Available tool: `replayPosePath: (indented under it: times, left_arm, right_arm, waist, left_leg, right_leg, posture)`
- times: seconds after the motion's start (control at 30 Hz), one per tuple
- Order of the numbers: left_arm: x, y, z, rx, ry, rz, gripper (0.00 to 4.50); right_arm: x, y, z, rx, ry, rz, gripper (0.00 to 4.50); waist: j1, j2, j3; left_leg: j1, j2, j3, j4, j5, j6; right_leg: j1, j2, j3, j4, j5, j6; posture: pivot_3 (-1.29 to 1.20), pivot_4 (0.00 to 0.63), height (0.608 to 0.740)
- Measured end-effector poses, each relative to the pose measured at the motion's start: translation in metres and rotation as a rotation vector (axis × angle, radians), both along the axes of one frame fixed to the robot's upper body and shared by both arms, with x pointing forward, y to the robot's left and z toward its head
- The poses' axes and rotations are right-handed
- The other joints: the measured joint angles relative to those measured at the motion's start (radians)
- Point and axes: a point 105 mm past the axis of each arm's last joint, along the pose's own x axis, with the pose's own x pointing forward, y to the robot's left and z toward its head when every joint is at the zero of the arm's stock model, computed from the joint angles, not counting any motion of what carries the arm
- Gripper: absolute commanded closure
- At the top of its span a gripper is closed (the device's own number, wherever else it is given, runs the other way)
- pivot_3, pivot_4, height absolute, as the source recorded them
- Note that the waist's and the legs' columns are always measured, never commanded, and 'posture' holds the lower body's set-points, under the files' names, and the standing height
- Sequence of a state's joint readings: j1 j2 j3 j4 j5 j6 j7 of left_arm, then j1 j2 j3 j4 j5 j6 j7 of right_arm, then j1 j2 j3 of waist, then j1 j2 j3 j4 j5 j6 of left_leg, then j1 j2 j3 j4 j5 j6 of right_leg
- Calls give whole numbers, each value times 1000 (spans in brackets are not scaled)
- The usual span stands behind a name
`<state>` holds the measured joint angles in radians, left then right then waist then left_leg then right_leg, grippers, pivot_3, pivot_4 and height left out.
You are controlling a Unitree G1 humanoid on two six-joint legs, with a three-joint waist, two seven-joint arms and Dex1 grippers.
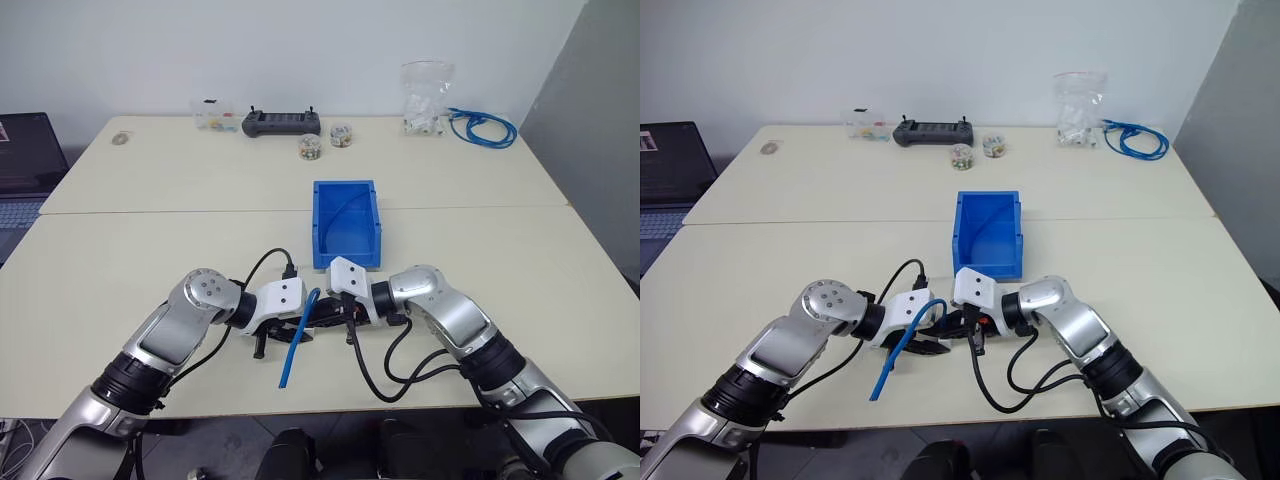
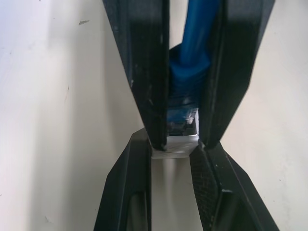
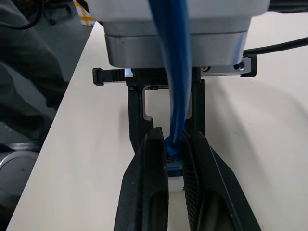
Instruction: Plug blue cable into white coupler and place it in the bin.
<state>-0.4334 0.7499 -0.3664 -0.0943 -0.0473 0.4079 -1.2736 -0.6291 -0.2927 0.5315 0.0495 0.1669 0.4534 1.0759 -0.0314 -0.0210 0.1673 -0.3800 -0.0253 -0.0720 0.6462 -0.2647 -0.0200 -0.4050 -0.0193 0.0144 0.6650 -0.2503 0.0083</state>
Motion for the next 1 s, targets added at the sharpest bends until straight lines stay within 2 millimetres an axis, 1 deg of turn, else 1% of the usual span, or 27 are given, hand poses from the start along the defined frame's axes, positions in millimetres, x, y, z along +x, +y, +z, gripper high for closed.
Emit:
replayPosePath:
  times: [0.1, 0.4, 0.47, 0.5, 0.53, 0.57, 0.63, 0.67, 0.73, 0.77, 0.8, 0.83, 0.87, 0.9, 0.97, 1.0]
  left_arm:
    - [-2, 0, -2, 3, 5, 2, 3734]
    - [-1, 1, -3, 7, 8, 19, 3734]
    - [-3, 2, -4, -5, 5, 19, 3031]
    - [-5, 2, -5, -15, 6, 19, 2970]
    - [-6, 3, -6, -25, 10, 19, 2610]
    - [-8, 3, -5, -36, 6, 17, 2507]
    - [-15, 11, -6, -83, 24, 51, 2073]
    - [-17, 17, -6, -98, 21, 84, 1833]
    - [-15, 28, -1, -107, 6, 145, 1442]
    - [-14, 34, 4, -114, -7, 173, 1187]
    - [-14, 40, 13, -123, -26, 197, 1035]
    - [-12, 46, 26, -143, -60, 228, 913]
    - [-10, 48, 36, -163, -88, 244, 676]
    - [-8, 50, 46, -191, -119, 266, 474]
    - [-4, 49, 57, -230, -140, 292, 95]
    - [-3, 46, 61, -245, -148, 294, 95]
  right_arm:
    - [0, 0, -5, -26, 31, 2, 4369]
    - [2, 2, -4, -12, 59, -19, 4369]
    - [2, -1, -1, 9, 69, -37, 4369]
    - [1, -2, -1, 17, 80, -45, 4369]
    - [2, -4, -1, 24, 88, -61, 4370]
    - [2, -6, 2, 34, 94, -74, 4370]
    - [5, -18, 12, 70, 91, -135, 4370]
    - [8, -24, 21, 93, 72, -168, 4370]
    - [11, -32, 36, 124, 32, -204, 4371]
    - [12, -36, 44, 142, 19, -225, 4371]
    - [11, -39, 54, 173, 11, -241, 4371]
    - [13, -45, 65, 212, 13, -273, 4371]
    - [17, -50, 72, 236, 16, -303, 4371]
    - [23, -57, 81, 269, 24, -347, 4371]
    - [34, -63, 98, 329, 50, -406, 4371]
    - [40, -64, 105, 356, 59, -432, 4371]
  waist:
    - [0, 3, -6]
    - [-2, 4, -11]
    - [-2, 4, -11]
    - [-1, 4, -10]
    - [-1, 4, -10]
    - [-2, 4, -10]
    - [-3, 5, -9]
    - [-3, 5, -8]
    - [-1, 5, -7]
    - [-2, 4, -7]
    - [-2, 4, -6]
    - [-1, 4, -6]
    - [0, 4, -6]
    - [0, 4, -6]
    - [0, 4, -6]
    - [0, 4, -6]
  left_leg:
    - [1, 0, 0, 0, 0, 0]
    - [2, 0, 0, 0, 0, 0]
    - [1, 0, 0, 0, 0, 0]
    - [1, 0, 0, 0, 0, 0]
    - [0, 0, 0, 0, 0, 0]
    - [0, 0, 0, 0, 0, 0]
    - [-1, 1, -1, 0, 0, 0]
    - [-2, 1, -1, 0, 0, 0]
    - [-2, 1, -2, 0, 0, 0]
    - [-2, 1, -2, 0, 0, 0]
    - [-2, 1, -2, 0, 0, 0]
    - [-2, 1, -2, 0, 0, 0]
    - [-2, 1, -2, 0, 0, 0]
    - [-2, 1, -1, 0, 0, 0]
    - [-2, 0, -1, 0, 0, 0]
    - [-2, 0, -1, 0, 0, 0]
  right_leg:
    - [0, 0, 0, 0, 0, 0]
    - [1, 1, 0, 0, 0, 0]
    - [1, 1, 1, 0, 0, 0]
    - [0, 0, 0, 0, 0, 0]
    - [0, 0, 0, 0, 0, 0]
    - [0, 0, 0, 0, 0, 0]
    - [-1, 0, 0, 0, 0, 0]
    - [-2, 0, 0, 0, 0, 0]
    - [-2, 0, -1, 0, 0, 0]
    - [-2, 0, -1, 0, 0, 0]
    - [-2, 0, -1, 0, 0, 0]
    - [-2, 0, -1, 0, 0, 0]
    - [-2, 0, -1, -1, 0, 0]
    - [-1, 0, 0, -1, 0, 0]
    - [-1, 0, -1, -1, 0, 0]
    - [-1, 0, -1, 0, 0, 0]
  posture:
    - [0, 150, 740]
    - [0, 150, 740]
    - [0, 150, 740]
    - [0, 150, 740]
    - [0, 150, 740]
    - [0, 150, 740]
    - [0, 150, 740]
    - [0, 150, 740]
    - [0, 150, 740]
    - [0, 150, 740]
    - [0, 150, 740]
    - [0, 150, 740]
    - [0, 150, 740]
    - [0, 150, 740]
    - [0, 150, 740]
    - [0, 150, 740]
